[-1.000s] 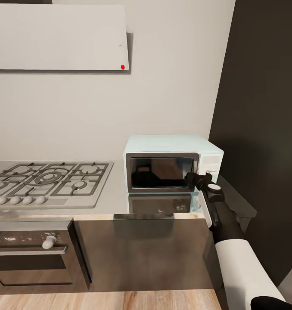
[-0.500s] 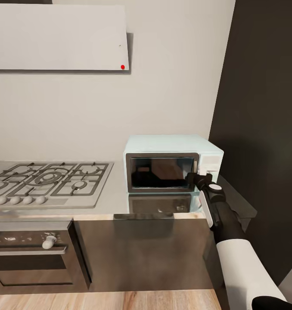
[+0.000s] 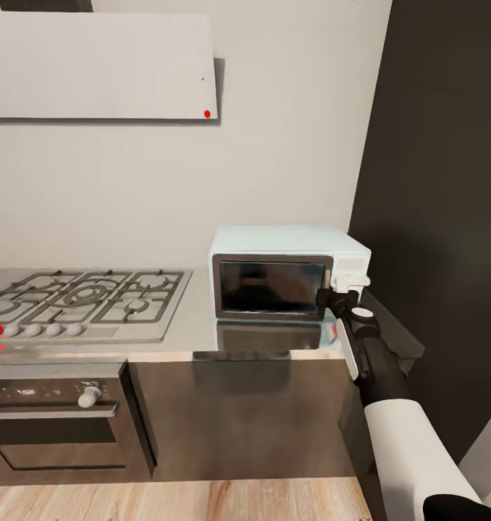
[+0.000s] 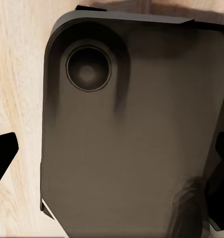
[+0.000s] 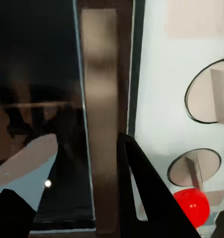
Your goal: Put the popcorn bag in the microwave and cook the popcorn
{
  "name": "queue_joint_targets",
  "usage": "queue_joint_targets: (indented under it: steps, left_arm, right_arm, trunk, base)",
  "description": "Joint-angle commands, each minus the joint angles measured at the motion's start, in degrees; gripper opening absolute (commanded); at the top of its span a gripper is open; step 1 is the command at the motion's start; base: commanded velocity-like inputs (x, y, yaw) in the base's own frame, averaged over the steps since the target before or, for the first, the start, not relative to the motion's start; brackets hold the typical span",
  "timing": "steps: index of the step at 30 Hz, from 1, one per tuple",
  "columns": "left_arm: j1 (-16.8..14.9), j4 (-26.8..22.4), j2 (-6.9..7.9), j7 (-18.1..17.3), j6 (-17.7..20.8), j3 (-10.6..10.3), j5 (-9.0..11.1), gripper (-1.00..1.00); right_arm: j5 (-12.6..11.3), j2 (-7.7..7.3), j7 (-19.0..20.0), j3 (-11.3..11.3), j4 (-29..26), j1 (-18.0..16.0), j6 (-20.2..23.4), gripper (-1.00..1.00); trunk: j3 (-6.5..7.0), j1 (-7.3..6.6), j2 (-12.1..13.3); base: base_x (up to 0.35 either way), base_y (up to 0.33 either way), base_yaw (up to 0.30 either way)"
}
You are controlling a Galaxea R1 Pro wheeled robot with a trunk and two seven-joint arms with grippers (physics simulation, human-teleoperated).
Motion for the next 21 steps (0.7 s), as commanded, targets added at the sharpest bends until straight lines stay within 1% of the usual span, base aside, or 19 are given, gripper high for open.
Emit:
queue_joint_targets:
  steps: [1,21]
  left_arm:
    - [0.0,0.0,0.01,0.0,-0.1,0.0,0.5,1.00]
    - [0.0,0.0,0.04,-0.1,-0.1,0.0,0.5,1.00]
  right_arm:
    - [-0.8,0.10,0.4,0.1,-0.1,0.0,0.2,-1.00]
    - [-0.8,0.10,-0.1,0.1,-0.1,0.0,0.5,-1.00]
  trunk:
    - [-0.05,-0.02,0.0]
    - [-0.05,-0.02,0.0]
  base:
    - [-0.105,0.000,0.000]
    - [-0.006,0.000,0.000]
